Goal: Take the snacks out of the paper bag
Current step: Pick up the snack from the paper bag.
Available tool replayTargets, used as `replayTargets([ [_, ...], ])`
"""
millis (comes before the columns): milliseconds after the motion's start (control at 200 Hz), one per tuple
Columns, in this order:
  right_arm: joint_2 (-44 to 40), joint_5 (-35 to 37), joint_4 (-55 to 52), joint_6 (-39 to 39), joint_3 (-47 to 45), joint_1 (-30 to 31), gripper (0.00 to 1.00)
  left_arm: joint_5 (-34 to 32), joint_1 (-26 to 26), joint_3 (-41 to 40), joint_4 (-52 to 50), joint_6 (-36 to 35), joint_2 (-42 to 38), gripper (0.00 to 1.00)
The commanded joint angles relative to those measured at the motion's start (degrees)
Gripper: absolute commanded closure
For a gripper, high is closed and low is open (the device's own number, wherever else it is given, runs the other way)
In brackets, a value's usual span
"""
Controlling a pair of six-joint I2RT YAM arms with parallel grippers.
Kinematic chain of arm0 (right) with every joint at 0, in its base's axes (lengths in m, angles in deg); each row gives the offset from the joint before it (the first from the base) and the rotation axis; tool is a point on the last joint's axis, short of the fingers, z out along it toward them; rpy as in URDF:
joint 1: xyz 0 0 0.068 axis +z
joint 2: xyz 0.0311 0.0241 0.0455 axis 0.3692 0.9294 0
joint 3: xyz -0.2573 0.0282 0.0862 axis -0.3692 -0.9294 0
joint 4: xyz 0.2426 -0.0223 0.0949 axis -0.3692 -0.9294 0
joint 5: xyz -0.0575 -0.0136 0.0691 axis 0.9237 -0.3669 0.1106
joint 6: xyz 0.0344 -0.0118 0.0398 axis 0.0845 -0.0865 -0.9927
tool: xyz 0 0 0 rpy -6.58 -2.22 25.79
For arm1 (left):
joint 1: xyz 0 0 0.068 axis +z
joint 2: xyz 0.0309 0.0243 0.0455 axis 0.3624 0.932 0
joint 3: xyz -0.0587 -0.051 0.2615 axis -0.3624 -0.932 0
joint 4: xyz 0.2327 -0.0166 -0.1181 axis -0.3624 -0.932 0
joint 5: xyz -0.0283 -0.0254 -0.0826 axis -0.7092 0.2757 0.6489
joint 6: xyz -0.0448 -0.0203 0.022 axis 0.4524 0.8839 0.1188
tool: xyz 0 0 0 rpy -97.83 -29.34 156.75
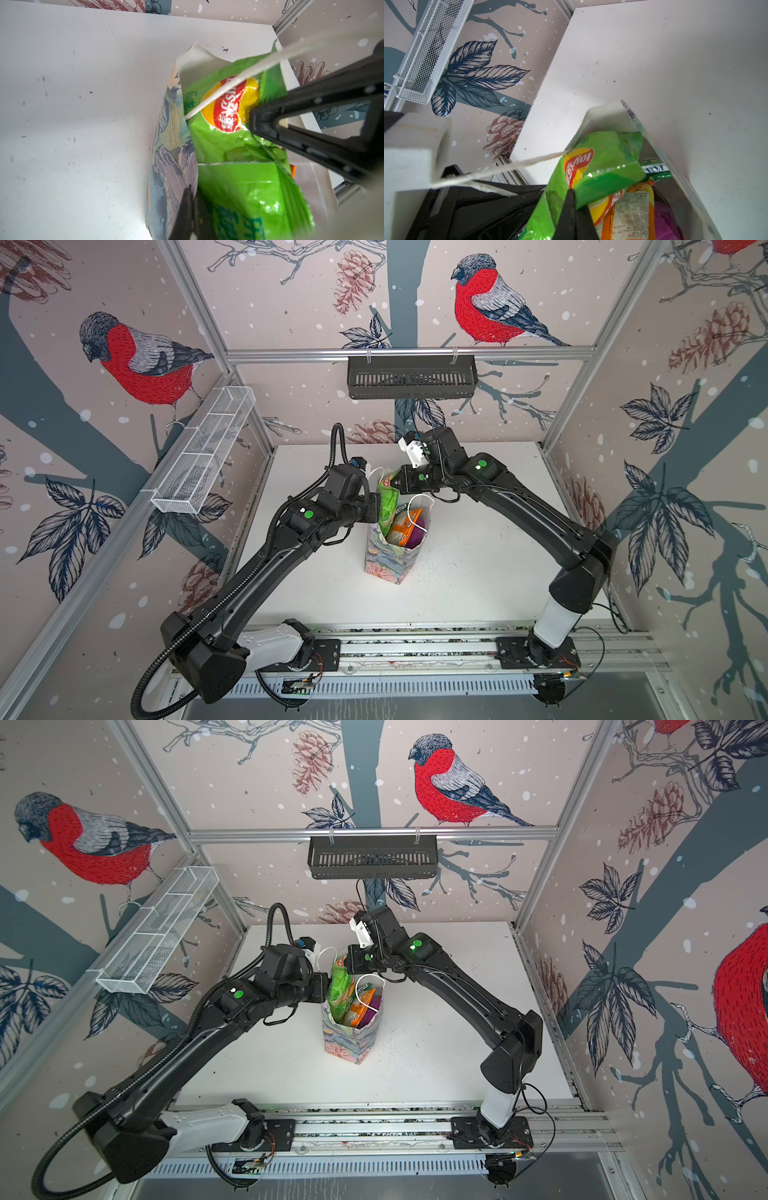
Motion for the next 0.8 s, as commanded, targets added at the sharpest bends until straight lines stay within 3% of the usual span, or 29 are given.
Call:
replayTargets([
  [0, -0.73, -0.63, 3.54, 0.31, 0.1, -0.29, 1.0, -0.43, 0.07, -0.39, 0.7, 0.64, -0.83, 1.0],
  [280, -2.95, -2.81, 5.98, 0.6, -0.55, -1.63, 1.0, -0.75, 1.23, -0.85, 0.11, 0.44, -1.58, 1.0],
  [791, -7.15, -14.15, 16.03, -1.75, -4.93, -5.53, 1.0, -0.23, 2.44, -1.11, 0.29, -0.21, -1.64, 1.0],
])
